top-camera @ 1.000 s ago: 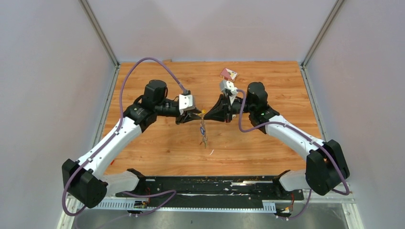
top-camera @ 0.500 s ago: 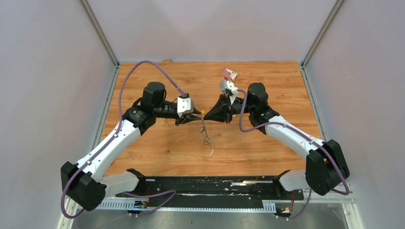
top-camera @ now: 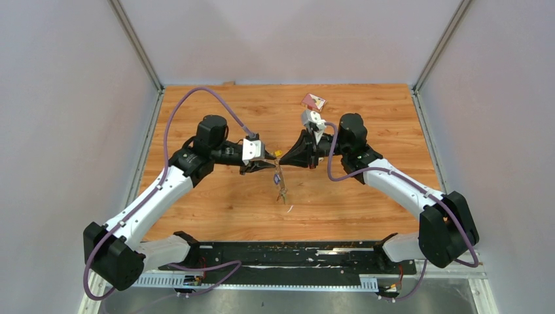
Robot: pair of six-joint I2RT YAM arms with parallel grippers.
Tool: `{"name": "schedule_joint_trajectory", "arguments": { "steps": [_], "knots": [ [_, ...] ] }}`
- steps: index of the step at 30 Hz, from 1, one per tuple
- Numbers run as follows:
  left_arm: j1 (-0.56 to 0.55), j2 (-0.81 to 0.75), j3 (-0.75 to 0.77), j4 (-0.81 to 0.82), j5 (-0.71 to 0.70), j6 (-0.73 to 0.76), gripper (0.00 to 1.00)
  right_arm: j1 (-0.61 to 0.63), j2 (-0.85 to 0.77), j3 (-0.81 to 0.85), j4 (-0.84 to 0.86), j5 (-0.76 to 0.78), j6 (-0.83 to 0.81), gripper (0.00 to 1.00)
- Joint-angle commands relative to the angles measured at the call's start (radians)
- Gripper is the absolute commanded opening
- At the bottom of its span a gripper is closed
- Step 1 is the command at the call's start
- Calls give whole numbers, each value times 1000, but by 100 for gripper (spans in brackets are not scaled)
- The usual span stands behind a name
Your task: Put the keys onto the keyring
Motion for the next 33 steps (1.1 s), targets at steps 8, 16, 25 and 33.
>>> {"name": "schedule_joint_trajectory", "arguments": {
  "steps": [8,16,25,33],
  "knots": [
    [0,-24,-12,58,75,-61,31,-4,-6,33,2,19,-43,0],
    [-1,-8,-30,116,75,-141,26,-4,-9,32,-5,37,-53,0],
    [-1,20,-34,192,57,-230,15,-2,-3,29,-4,37,-53,0],
    [-1,19,-26,169,7,-238,0,-1,-8,31,-22,38,-85,1]
  ]
}}
